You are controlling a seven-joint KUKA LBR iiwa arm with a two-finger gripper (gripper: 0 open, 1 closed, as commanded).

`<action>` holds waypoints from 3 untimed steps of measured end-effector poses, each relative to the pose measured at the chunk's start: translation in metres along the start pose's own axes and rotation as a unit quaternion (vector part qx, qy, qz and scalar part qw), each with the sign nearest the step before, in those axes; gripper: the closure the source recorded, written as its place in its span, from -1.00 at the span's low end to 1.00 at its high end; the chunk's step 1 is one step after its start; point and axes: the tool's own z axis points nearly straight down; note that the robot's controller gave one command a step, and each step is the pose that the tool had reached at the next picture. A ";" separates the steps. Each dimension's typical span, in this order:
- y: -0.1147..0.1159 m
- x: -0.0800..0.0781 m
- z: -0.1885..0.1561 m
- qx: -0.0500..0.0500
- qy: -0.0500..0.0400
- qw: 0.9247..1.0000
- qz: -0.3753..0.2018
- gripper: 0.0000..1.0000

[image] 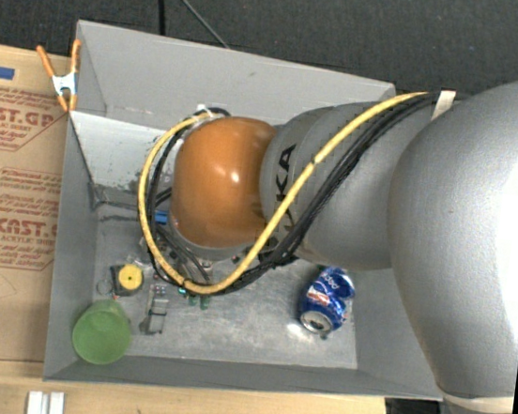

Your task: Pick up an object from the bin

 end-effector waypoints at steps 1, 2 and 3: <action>0.026 0.010 0.072 0.015 0.008 1.000 0.021 -1.00; 0.020 0.021 0.082 0.006 -0.004 0.999 -0.044 -1.00; 0.017 0.023 0.082 0.007 -0.002 1.000 0.013 -1.00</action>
Offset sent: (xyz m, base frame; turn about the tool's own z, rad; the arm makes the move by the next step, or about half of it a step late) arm -0.0073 0.0372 -0.0658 0.0450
